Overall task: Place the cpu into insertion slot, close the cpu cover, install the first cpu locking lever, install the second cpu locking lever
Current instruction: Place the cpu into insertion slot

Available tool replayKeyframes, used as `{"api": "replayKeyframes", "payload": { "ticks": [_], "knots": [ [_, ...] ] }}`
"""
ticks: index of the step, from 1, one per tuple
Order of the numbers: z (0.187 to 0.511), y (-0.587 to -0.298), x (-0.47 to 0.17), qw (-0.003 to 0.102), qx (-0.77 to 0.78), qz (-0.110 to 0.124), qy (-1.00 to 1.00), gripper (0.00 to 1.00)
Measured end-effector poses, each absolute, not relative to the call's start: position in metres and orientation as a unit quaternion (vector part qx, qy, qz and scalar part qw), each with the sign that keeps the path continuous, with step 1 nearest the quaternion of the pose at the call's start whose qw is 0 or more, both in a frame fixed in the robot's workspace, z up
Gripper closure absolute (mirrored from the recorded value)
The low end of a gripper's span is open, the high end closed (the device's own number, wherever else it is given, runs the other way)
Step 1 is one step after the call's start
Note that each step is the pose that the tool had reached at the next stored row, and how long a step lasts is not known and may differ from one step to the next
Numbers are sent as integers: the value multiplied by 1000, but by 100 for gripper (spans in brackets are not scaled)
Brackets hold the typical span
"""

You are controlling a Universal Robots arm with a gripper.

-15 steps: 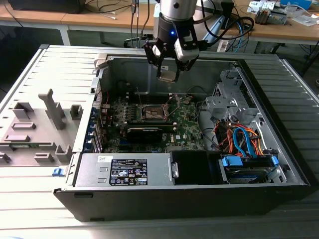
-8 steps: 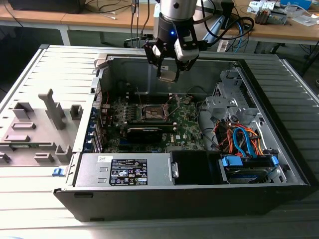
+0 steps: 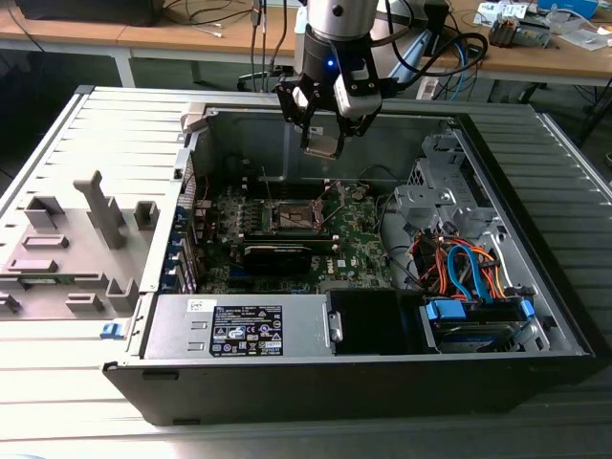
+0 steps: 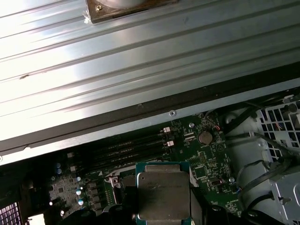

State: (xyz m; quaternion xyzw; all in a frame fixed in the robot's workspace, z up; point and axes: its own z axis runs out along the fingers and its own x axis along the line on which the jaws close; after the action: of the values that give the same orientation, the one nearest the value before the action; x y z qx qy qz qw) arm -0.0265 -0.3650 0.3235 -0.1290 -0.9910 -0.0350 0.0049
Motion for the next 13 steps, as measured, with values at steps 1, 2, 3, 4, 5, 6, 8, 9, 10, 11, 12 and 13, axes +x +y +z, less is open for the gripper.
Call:
{"api": "replayKeyframes", "payload": {
  "ticks": [1, 2, 3, 4, 5, 6, 8, 9, 10, 11, 12, 13],
  "knots": [
    [323, -365, -26, 5, -129, -35, -991, 45],
    [323, -365, -26, 5, -130, -35, -991, 45],
    [323, -365, -26, 5, -130, -35, -991, 45],
    [323, -365, -26, 5, -131, -35, -991, 45],
    [323, -365, -26, 5, -131, -35, -991, 45],
    [323, -365, -26, 5, -132, -35, -991, 45],
    [323, -365, -26, 5, -133, -35, -991, 45],
    [323, -365, -26, 5, -133, -35, -990, 45],
    [323, -365, -26, 5, -134, -35, -990, 45],
    [323, -365, -26, 5, -134, -35, -990, 45],
    [323, -365, -26, 5, -134, -35, -990, 45],
    [323, -365, -26, 5, -135, -35, -990, 45]
  ]
}}
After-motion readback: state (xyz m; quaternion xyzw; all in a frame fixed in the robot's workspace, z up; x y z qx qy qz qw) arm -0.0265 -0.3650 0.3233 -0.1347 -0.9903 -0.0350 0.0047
